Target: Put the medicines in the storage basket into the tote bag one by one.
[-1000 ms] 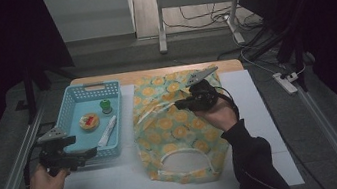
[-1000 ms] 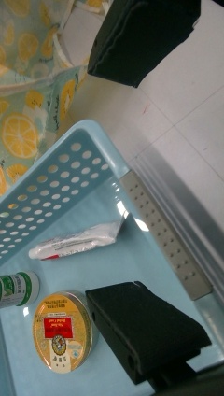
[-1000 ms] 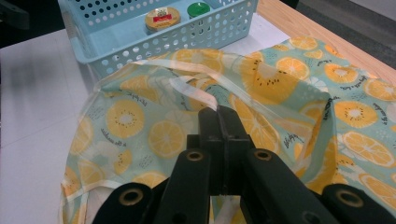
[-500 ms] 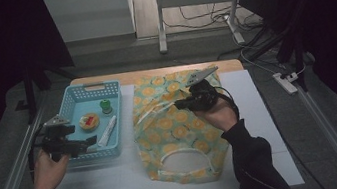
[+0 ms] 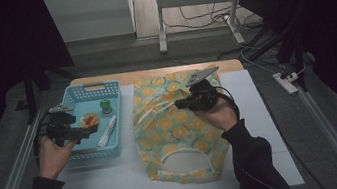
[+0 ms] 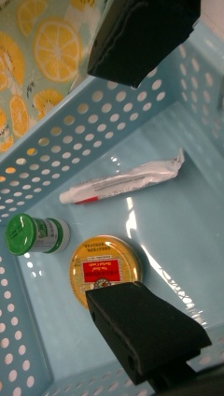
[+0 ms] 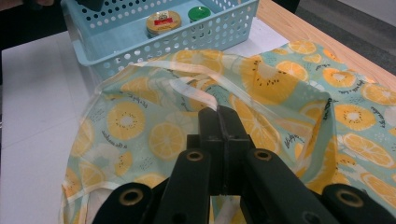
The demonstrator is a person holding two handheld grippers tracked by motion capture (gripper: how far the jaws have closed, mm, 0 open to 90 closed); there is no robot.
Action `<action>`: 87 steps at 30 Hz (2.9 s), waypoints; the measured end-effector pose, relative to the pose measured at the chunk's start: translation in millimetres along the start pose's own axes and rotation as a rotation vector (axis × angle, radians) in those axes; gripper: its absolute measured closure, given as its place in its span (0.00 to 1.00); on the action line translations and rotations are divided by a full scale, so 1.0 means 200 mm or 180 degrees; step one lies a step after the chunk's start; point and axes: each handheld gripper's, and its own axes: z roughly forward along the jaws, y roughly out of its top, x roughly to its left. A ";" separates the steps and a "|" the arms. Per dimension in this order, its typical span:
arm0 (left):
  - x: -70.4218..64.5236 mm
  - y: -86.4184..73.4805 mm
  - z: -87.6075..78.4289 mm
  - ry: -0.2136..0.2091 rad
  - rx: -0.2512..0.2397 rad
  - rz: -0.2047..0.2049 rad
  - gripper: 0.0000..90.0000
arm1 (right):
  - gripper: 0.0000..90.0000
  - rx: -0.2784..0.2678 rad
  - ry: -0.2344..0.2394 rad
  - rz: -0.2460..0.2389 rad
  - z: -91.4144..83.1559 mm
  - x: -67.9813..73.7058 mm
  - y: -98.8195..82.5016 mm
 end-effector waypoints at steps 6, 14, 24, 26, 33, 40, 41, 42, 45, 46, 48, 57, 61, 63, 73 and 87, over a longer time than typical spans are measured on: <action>0.04 0.05 0.05 0.0001 0.0069 -0.0023 0.00 | 1.00 -0.0008 -0.0004 -0.0003 0.00 0.00 0.00; 0.10 0.11 0.13 -0.0014 0.0177 -0.0037 0.00 | 1.00 -0.0010 -0.0005 -0.0009 -0.01 0.00 0.00; 0.18 0.13 0.23 -0.0042 0.0320 -0.0051 0.00 | 1.00 0.0002 -0.0006 -0.0019 0.00 0.00 0.00; 0.20 0.14 0.25 -0.0103 0.0356 -0.0059 0.00 | 1.00 0.0006 -0.0002 -0.0021 0.00 0.00 0.00; 0.22 0.14 0.34 -0.0006 0.0472 -0.0061 0.00 | 1.00 0.0014 0.0004 -0.0025 0.00 0.00 0.00; 0.28 0.13 0.39 0.0028 0.0597 -0.0106 0.00 | 1.00 0.0018 0.0010 -0.0034 0.00 0.00 -0.01; 0.28 0.13 0.40 0.0041 0.0644 -0.0108 0.00 | 1.00 0.0017 0.0009 -0.0034 0.00 0.00 -0.01; 0.28 0.13 0.41 0.0058 0.0683 -0.0105 0.00 | 1.00 0.0015 0.0010 -0.0034 0.01 0.00 -0.01; 0.29 0.12 0.43 0.0073 0.0779 -0.0120 0.00 | 1.00 0.0023 0.0013 -0.0036 0.01 0.00 -0.01; 0.30 0.12 0.43 0.0065 0.0812 -0.0134 0.00 | 1.00 0.0028 0.0014 -0.0037 0.01 0.00 -0.01; 0.30 0.13 0.44 0.0092 0.0858 -0.0126 0.00 | 1.00 0.0035 0.0014 -0.0044 0.01 0.00 -0.01; 0.28 0.14 0.46 0.0362 0.0936 -0.0126 0.00 | 1.00 0.0040 0.0021 -0.0054 0.01 0.00 -0.01; 0.29 0.14 0.48 0.0412 0.1084 -0.0151 0.00 | 1.00 0.0043 0.0021 -0.0053 0.01 0.00 -0.01; 0.28 0.14 0.50 0.0435 0.1190 -0.0112 0.00 | 1.00 0.0044 0.0023 -0.0060 0.02 0.00 -0.01; 0.28 0.13 0.52 0.0511 0.1398 -0.0161 0.17 | 1.00 0.0040 0.0024 -0.0059 0.01 0.00 -0.01; 0.28 0.14 0.48 0.0348 0.1231 -0.0343 0.23 | 1.00 0.0018 0.0017 -0.0040 0.01 0.00 -0.01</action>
